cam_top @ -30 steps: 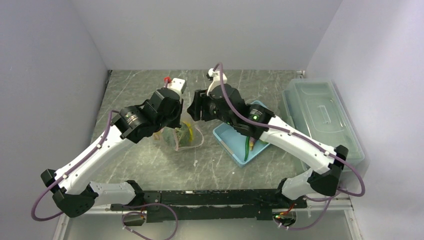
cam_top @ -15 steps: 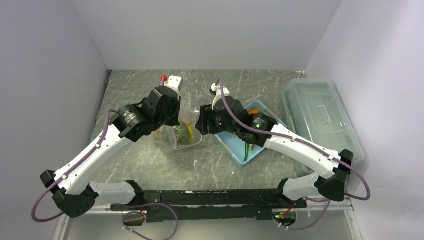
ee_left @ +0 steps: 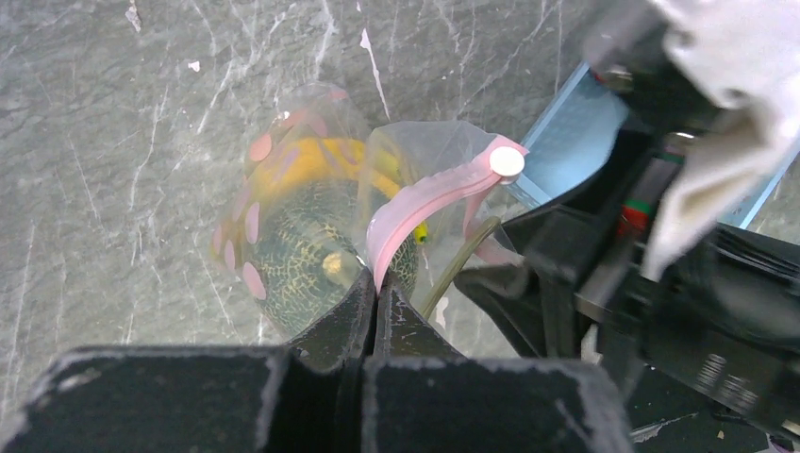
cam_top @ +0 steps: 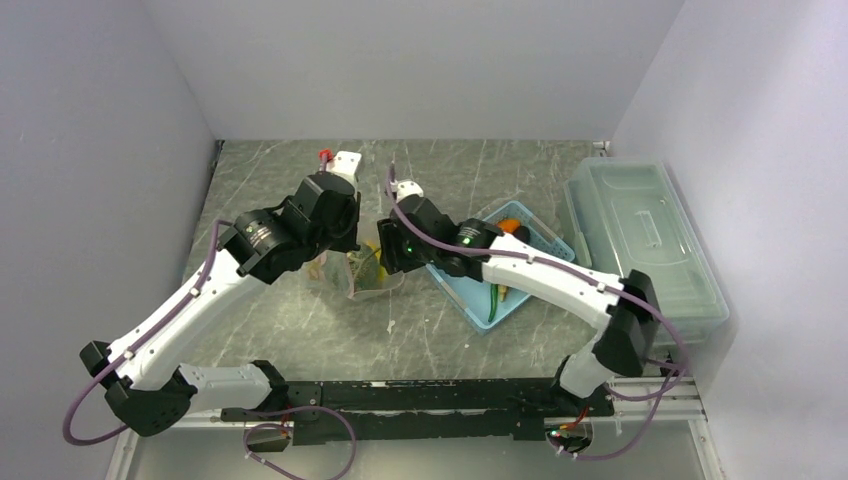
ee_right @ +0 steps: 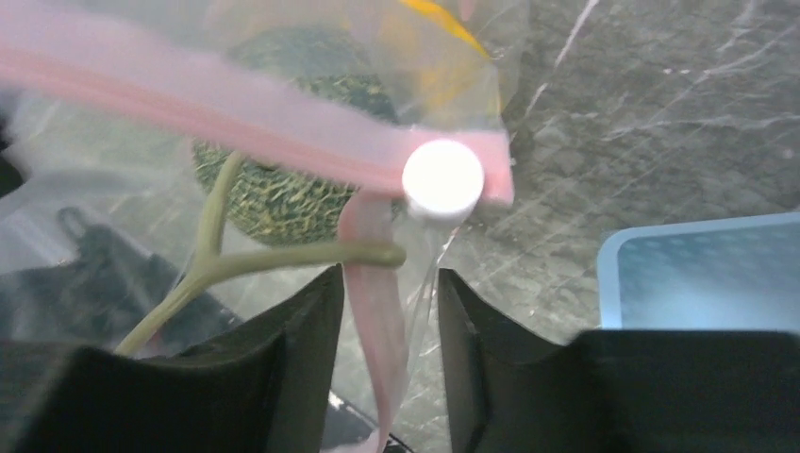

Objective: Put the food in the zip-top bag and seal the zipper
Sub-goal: Adjust the zipper food storage bag at the center of the board.

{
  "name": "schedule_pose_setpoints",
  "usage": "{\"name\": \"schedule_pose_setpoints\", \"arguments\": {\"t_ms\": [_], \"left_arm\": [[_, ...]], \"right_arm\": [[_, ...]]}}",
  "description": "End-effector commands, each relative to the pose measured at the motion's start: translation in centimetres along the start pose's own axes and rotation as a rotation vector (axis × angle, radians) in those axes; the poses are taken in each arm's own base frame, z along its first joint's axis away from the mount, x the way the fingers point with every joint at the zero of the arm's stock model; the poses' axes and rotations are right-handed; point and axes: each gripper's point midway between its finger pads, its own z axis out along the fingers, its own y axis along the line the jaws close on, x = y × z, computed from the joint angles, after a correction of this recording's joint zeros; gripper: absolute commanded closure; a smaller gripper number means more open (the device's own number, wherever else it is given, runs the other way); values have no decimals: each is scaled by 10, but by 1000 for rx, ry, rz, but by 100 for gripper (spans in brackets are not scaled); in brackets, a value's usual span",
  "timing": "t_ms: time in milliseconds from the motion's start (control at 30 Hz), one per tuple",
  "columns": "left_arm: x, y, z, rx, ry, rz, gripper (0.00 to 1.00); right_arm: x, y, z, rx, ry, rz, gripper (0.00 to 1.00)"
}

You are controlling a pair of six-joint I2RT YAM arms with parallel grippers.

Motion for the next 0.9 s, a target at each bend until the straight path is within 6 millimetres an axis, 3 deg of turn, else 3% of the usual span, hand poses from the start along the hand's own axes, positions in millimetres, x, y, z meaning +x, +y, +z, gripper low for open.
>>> {"name": "schedule_pose_setpoints", "arguments": {"t_ms": [0, 133, 267, 467, 600, 733, 867], "left_arm": [[-20, 1, -19, 29, -83, -61, 100], [-17, 10, -26, 11, -95, -65, 100], [-9, 18, -30, -4, -100, -72, 100], [0, 31, -35, -30, -118, -89, 100], [0, 37, -38, -56, -125, -85, 100], [-9, 45, -44, -94, -152, -81, 100], [-31, 53, -56, -138, -206, -59, 100]], "right_arm": [[-23, -14, 5, 135, -45, -87, 62], [-28, -53, 8, 359, -69, -171, 79], [-40, -69, -2, 458, -121, -185, 100], [-77, -60, -32, 431, -261, -162, 100], [-94, -49, -42, 391, -292, -167, 100], [-109, -33, -44, 296, -306, -155, 100], [-132, -19, -48, 207, -324, -156, 100]]}}
